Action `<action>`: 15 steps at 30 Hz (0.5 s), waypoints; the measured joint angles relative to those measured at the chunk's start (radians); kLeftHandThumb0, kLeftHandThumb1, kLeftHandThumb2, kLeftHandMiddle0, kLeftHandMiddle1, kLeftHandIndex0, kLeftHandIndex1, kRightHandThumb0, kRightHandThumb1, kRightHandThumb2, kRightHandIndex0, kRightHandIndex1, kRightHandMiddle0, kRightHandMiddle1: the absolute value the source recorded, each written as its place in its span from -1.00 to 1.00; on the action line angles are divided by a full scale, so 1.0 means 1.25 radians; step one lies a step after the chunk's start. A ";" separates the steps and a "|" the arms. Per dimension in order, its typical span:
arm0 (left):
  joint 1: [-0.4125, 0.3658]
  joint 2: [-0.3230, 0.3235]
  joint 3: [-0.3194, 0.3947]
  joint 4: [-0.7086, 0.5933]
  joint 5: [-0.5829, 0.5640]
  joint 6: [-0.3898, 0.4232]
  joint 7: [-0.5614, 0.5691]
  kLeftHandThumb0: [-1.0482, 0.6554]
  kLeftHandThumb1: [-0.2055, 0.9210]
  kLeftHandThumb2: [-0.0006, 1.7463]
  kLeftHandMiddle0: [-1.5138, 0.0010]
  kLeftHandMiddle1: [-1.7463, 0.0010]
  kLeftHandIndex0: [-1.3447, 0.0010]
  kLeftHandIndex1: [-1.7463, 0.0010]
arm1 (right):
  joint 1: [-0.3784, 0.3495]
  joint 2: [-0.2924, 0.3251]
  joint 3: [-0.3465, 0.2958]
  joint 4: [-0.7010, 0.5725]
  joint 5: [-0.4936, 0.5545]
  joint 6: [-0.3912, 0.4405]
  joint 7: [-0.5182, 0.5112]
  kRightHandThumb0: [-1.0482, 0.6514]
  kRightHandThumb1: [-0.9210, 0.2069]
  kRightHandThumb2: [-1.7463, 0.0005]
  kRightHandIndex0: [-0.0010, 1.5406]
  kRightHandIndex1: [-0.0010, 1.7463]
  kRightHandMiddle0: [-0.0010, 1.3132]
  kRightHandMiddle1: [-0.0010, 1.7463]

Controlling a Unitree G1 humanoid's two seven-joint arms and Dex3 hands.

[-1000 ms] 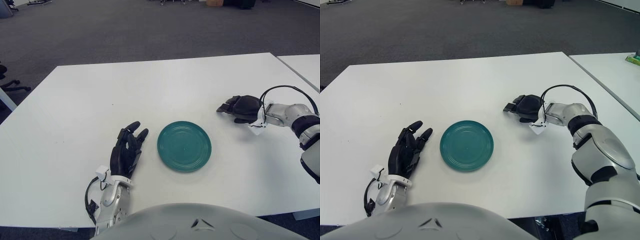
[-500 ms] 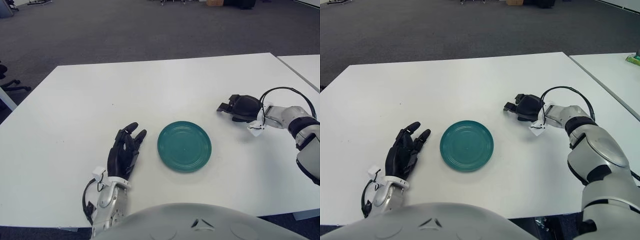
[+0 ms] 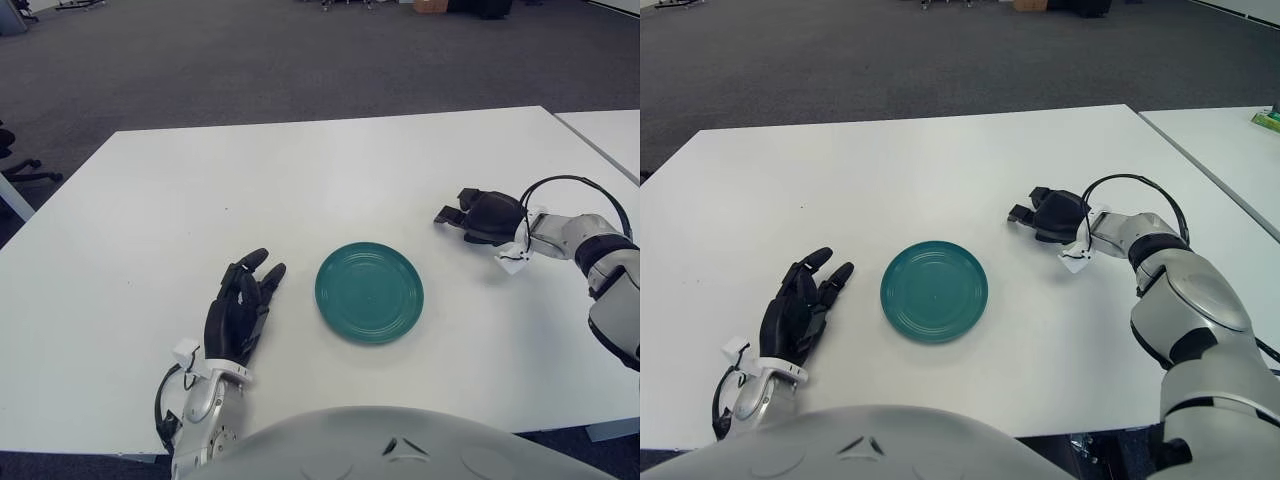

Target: Put the gum into the plate.

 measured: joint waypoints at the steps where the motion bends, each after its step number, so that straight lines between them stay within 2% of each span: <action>1: 0.000 0.002 0.001 -0.001 0.000 0.002 0.000 -0.64 1.00 -0.19 0.43 0.43 0.74 -0.27 | 0.000 0.000 0.000 0.000 0.000 0.000 0.000 -0.31 -0.50 0.28 -0.82 0.23 -1.00 -0.13; 5: 0.000 0.007 0.006 -0.003 0.000 0.006 0.000 -0.64 1.00 -0.19 0.43 0.42 0.74 -0.27 | 0.000 0.000 -0.002 0.001 0.004 -0.003 0.006 -0.31 -0.50 0.29 -0.82 0.11 -1.00 -0.22; 7: -0.001 0.008 0.008 -0.003 0.001 0.007 0.000 -0.64 1.00 -0.19 0.44 0.39 0.74 -0.28 | 0.000 0.000 -0.005 0.003 0.009 -0.006 0.014 -0.30 -0.51 0.29 -0.80 -0.03 -1.00 -0.27; 15: -0.004 0.010 0.011 -0.004 0.008 0.011 0.000 -0.65 1.00 -0.18 0.45 0.35 0.75 -0.29 | 0.000 0.000 -0.008 0.015 0.023 -0.002 0.031 -0.30 -0.48 0.28 -0.76 -0.32 -1.00 -0.38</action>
